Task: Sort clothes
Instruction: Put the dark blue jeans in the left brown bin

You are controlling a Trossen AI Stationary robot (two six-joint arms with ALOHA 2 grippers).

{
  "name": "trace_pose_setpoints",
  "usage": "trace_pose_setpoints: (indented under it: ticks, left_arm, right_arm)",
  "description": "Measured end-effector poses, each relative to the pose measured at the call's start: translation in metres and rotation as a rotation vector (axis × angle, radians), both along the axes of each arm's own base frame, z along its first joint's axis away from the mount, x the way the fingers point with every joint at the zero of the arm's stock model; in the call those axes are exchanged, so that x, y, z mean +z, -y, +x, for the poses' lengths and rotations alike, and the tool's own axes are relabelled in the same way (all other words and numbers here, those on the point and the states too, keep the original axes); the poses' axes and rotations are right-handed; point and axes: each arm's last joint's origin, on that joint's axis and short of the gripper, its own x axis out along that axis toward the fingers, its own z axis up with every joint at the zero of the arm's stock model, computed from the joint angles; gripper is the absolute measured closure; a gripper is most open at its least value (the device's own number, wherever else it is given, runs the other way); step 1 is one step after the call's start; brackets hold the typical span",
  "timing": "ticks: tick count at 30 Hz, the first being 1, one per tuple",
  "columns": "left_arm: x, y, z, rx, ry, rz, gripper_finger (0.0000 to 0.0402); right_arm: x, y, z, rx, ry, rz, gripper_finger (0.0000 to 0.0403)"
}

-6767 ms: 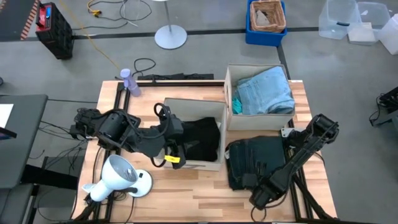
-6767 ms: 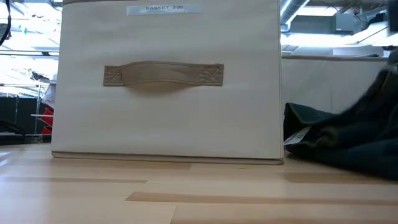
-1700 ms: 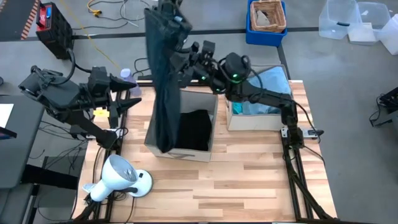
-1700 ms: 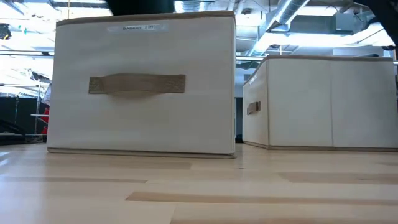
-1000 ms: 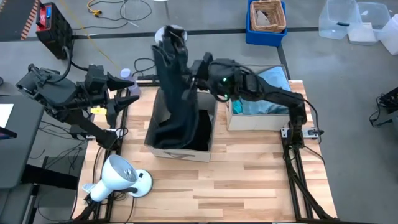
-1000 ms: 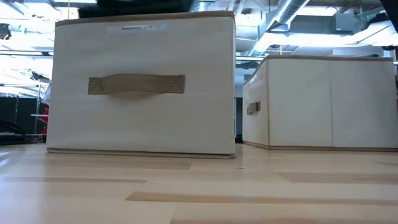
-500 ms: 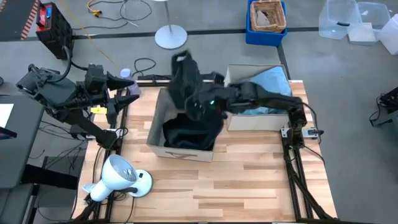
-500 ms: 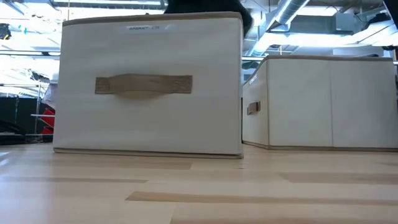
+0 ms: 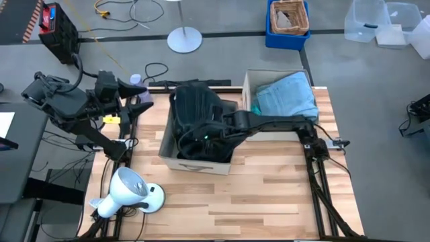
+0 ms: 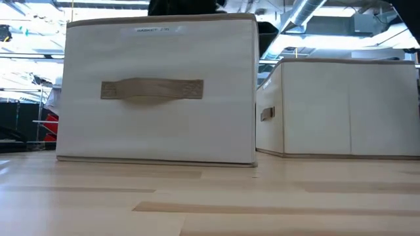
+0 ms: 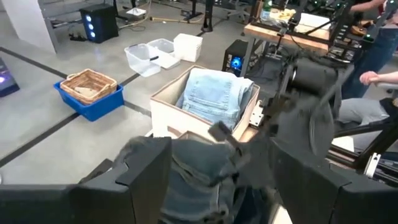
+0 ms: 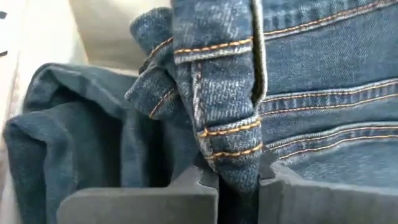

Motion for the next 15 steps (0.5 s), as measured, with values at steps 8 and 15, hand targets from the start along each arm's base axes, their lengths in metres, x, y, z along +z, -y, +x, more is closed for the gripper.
trace_pose_setpoints:
  ticks: [8, 15]
  left_arm:
    - [-0.003, 0.005, 0.01, 0.016, -0.005, -0.018, 0.0146]
    - [-0.005, 0.008, 0.016, 0.023, -0.009, -0.03, 0.0146]
  right_arm:
    - [-0.048, -0.017, 0.024, 0.053, -0.109, 0.173, 0.0365]
    - [-0.041, -0.023, 0.019, 0.054, -0.085, 0.232, 0.0303]
